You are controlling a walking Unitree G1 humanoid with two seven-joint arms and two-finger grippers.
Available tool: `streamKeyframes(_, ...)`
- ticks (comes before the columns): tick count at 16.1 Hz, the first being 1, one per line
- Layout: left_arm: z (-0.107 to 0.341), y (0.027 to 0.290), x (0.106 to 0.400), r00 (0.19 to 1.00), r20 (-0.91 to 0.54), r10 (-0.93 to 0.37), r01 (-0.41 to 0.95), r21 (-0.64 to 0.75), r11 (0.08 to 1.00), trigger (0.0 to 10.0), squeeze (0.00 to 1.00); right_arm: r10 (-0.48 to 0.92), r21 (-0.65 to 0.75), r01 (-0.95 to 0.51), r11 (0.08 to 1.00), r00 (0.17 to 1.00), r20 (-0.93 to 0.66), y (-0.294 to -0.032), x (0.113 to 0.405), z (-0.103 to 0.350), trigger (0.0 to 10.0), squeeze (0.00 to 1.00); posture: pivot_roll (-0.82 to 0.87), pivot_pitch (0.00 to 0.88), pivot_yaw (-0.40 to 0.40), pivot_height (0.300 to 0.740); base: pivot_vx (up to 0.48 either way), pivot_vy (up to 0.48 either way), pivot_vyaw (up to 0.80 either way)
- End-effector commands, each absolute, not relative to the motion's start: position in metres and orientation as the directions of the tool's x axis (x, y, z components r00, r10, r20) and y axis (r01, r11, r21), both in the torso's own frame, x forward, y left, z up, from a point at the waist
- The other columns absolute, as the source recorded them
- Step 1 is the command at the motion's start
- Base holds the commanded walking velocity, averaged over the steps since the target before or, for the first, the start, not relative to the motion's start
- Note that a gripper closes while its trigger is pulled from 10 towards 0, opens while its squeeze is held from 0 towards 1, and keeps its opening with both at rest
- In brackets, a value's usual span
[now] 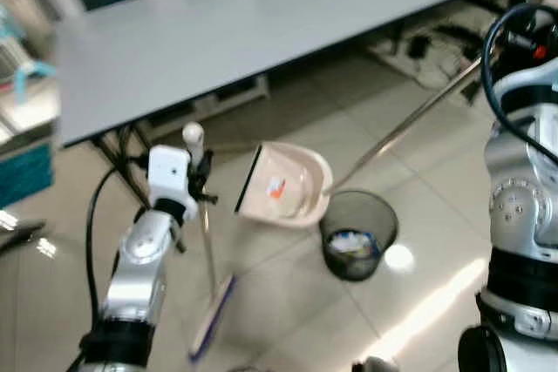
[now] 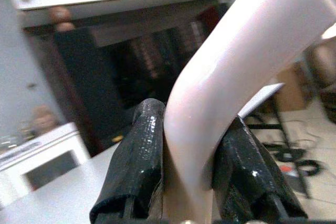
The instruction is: Sweep floor
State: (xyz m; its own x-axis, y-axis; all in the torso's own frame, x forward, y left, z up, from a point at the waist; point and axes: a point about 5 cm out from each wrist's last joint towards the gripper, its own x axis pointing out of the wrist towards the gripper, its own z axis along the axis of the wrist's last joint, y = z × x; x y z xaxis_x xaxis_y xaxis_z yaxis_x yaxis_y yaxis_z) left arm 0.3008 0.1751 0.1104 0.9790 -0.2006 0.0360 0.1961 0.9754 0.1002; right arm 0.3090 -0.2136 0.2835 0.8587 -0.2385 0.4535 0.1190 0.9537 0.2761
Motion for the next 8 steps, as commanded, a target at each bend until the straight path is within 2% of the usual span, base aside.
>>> streamKeyframes(1, 0.1187, 0.1653, 0.3029, 0.97, 0.076, -0.231, 0.224, 0.096, 0.97, 10.0, 0.0, -0.272, 0.266, 0.15, 0.952, 0.815, 0.512, -0.2232, 0.2995, 0.2966, 10.0, 0.0, -0.04, 0.073, 0.121, 0.74, 0.379, 0.0, -0.8)
streamKeyframes(3, 0.1183, 0.1646, 0.3029, 0.969, 0.075, -0.234, 0.227, 0.093, 0.969, 10.0, 0.0, -0.272, 0.261, 0.153, 0.953, 0.813, 0.515, -0.2236, 0.2991, 0.2979, 10.0, 0.0, -0.04, 0.074, 0.121, 0.74, 0.377, 0.0, -0.76)
streamKeyframes(5, 0.1173, 0.1639, 0.3026, 0.969, 0.071, -0.236, 0.229, 0.087, 0.969, 10.0, 0.0, -0.268, 0.253, 0.154, 0.955, 0.814, 0.516, -0.2238, 0.2988, 0.2984, 10.0, 0.0, -0.05, 0.074, 0.119, 0.74, 0.369, 0.0, 0.0)
streamKeyframes(8, 0.1154, 0.1622, 0.3013, 0.968, 0.065, -0.243, 0.238, 0.074, 0.968, 10.0, 0.0, -0.27, 0.252, 0.158, 0.955, 0.812, 0.517, -0.2253, 0.2984, 0.2991, 10.0, 0.0, -0.05, 0.075, 0.116, 0.74, 0.0, 0.0, 0.0)
